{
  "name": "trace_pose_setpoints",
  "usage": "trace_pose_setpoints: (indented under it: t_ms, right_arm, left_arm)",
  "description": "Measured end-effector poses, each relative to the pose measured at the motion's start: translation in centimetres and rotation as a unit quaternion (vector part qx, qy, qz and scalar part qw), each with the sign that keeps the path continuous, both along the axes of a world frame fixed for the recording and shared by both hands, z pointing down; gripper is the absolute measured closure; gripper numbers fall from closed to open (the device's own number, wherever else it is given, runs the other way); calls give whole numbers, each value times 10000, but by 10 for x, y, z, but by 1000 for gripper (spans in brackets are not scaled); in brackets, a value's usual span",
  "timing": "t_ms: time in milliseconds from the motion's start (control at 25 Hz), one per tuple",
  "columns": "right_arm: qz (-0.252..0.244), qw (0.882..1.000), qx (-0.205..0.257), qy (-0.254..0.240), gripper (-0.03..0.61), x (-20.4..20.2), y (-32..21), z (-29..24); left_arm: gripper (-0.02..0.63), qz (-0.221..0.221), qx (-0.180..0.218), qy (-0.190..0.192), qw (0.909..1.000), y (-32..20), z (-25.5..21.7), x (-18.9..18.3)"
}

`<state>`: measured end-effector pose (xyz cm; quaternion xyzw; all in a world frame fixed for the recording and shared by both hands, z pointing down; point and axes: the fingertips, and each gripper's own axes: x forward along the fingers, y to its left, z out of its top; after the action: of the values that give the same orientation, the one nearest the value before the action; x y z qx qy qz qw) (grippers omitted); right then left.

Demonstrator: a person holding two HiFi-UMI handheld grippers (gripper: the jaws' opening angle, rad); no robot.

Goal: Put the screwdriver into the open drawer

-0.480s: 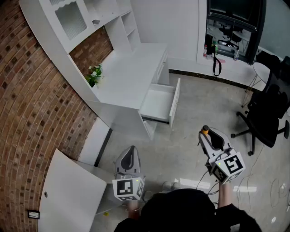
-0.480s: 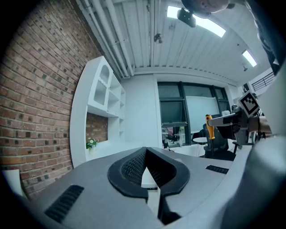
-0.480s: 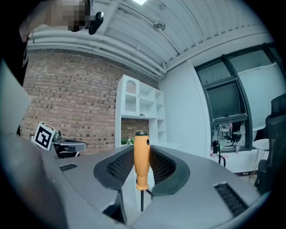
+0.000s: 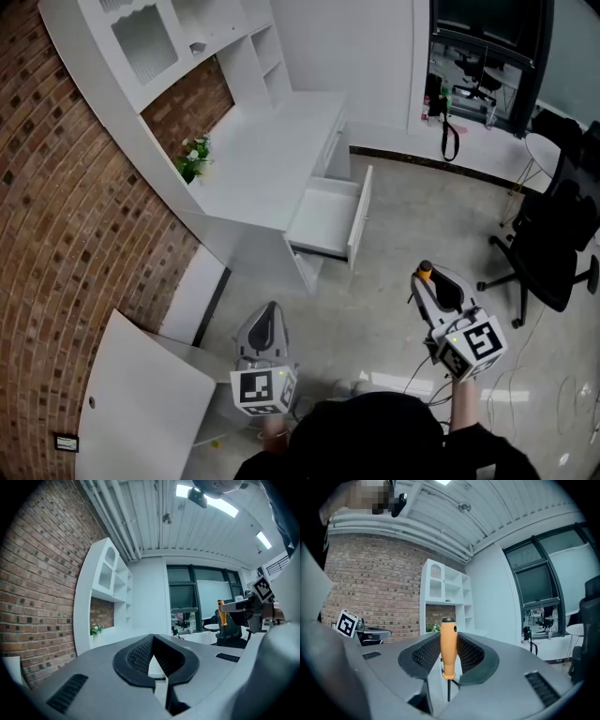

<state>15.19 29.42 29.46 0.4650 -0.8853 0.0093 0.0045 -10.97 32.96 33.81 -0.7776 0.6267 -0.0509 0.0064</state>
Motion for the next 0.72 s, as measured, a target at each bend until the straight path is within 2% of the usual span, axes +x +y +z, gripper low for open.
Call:
trace_pose_setpoints:
  t_ms: [440, 720]
  right_arm:
    - [-371, 9992, -69, -147, 467, 5, -13, 3]
    - [-452, 9987, -104, -223, 466, -2, -31, 2]
  left_arm:
    - [604, -46, -121, 19, 9999, -3, 6, 29]
    - [606, -208, -174, 23, 9996, -15, 7, 17]
